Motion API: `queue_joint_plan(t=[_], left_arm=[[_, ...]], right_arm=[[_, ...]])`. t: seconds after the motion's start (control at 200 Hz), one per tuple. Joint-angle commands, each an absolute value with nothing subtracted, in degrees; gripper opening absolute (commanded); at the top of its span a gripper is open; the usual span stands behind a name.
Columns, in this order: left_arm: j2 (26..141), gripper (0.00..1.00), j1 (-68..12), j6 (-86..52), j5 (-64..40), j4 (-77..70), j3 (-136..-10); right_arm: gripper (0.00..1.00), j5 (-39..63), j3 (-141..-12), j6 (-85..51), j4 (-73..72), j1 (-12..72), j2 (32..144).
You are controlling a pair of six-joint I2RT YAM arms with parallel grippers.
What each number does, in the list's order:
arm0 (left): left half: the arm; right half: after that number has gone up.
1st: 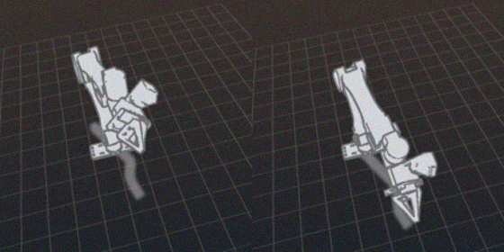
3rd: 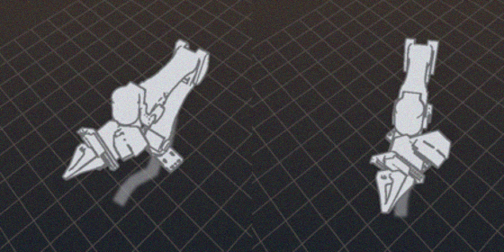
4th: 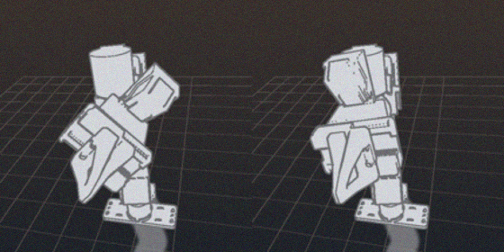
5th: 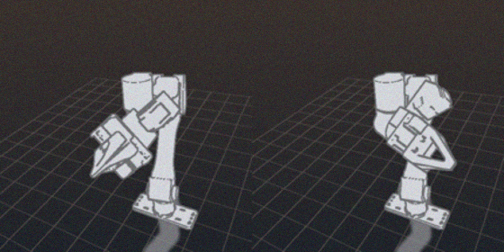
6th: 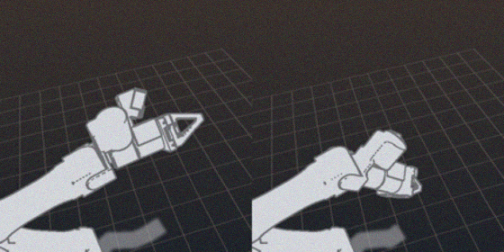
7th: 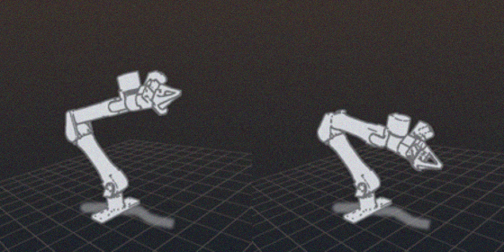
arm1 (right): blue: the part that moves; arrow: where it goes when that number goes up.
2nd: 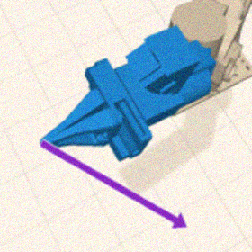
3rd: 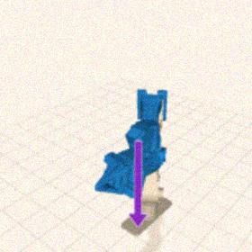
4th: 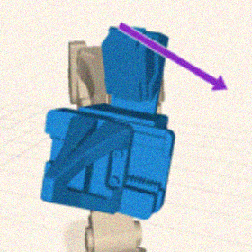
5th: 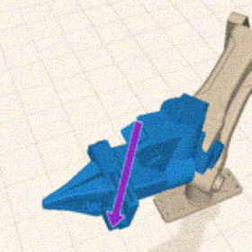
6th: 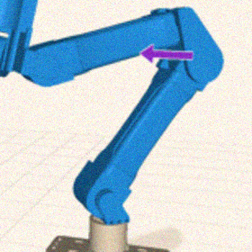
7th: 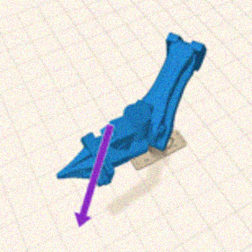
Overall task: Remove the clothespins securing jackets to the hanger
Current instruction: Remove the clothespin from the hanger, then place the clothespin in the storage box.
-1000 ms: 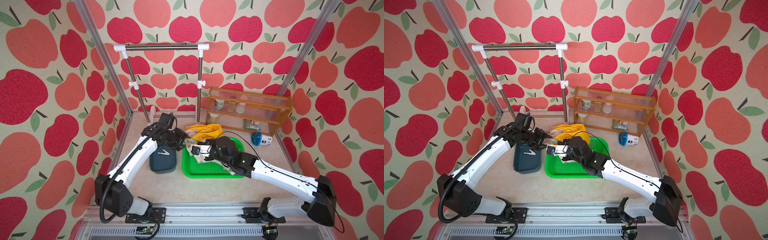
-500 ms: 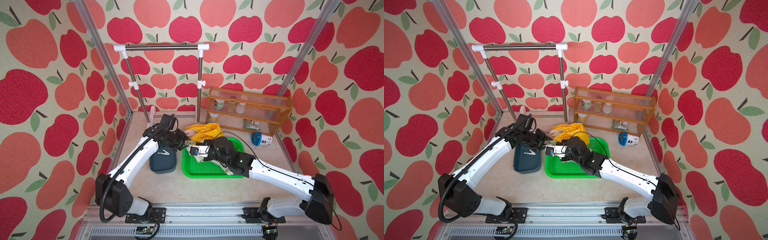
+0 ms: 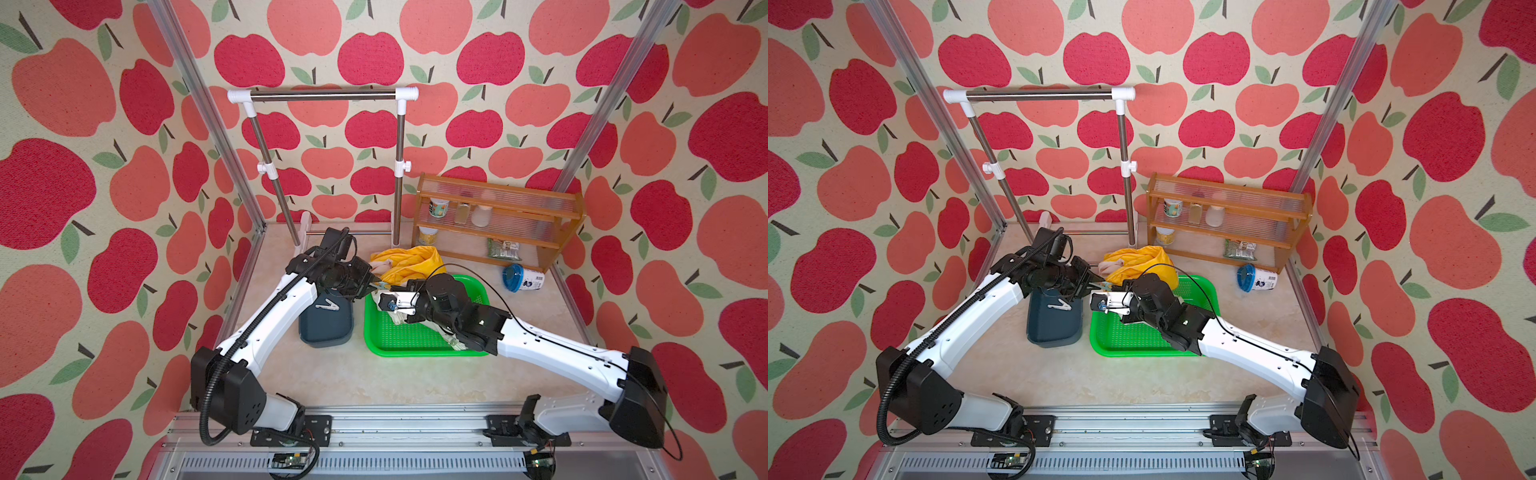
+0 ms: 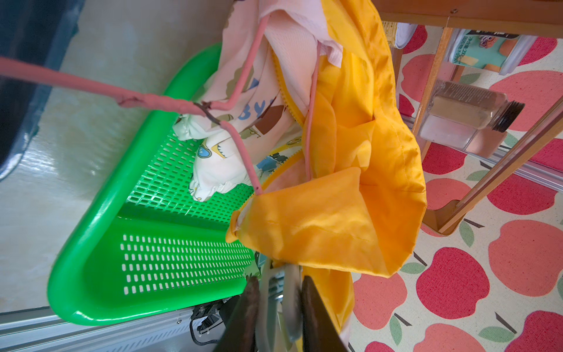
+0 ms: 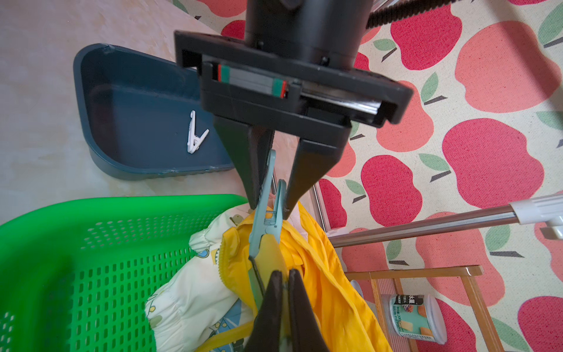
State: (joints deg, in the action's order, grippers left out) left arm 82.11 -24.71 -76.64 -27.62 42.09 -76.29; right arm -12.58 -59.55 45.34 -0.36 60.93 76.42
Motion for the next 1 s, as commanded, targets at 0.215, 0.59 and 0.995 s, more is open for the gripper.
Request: queue_joint_plan(t=[0.215,0.59,0.995], left_arm=[[77.4,0.0,-21.9,-80.6,-22.1,50.8,-76.8],[66.0,0.0,-8.7,-72.7,-16.0,64.1,-74.3],[68.4,0.0,-8.4,-73.9,-12.4,55.7,-55.8]], right_arm=[[0.0,-14.9,-60.8,43.8,-1.5,60.8,76.7],[0.0,-13.1,-59.9,42.7,-0.9,56.2,75.3],[0.0,-9.4,-60.2,42.2,2.0,51.9,73.7]])
